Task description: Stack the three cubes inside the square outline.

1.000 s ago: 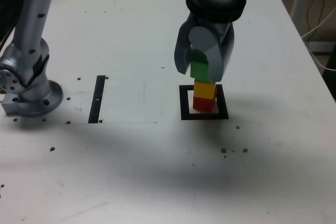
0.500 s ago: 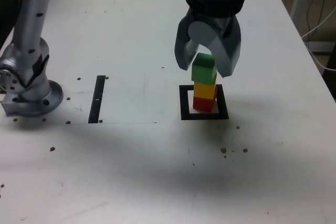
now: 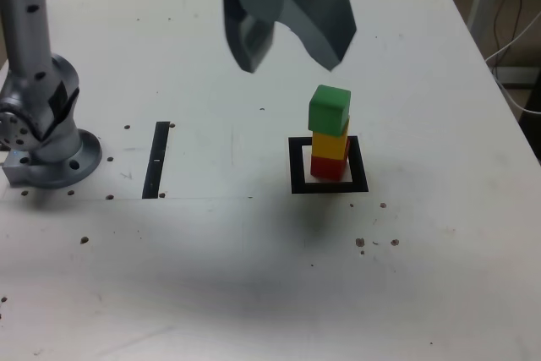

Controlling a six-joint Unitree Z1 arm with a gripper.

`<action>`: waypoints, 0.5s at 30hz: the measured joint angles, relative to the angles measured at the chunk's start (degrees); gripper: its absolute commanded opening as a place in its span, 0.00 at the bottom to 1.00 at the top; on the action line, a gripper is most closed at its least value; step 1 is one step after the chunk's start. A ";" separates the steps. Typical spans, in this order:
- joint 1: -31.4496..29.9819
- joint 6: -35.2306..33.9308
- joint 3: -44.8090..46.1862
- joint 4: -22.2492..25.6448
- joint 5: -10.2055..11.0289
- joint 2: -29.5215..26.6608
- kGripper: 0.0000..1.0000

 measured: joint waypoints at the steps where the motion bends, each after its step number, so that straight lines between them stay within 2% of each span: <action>1: 0.06 0.00 1.10 0.01 -0.16 -0.70 0.99; 8: 0.18 -1.01 12.07 -0.74 -0.44 -6.56 0.99; 15: 0.29 -4.44 26.32 -5.80 -2.57 -13.54 0.99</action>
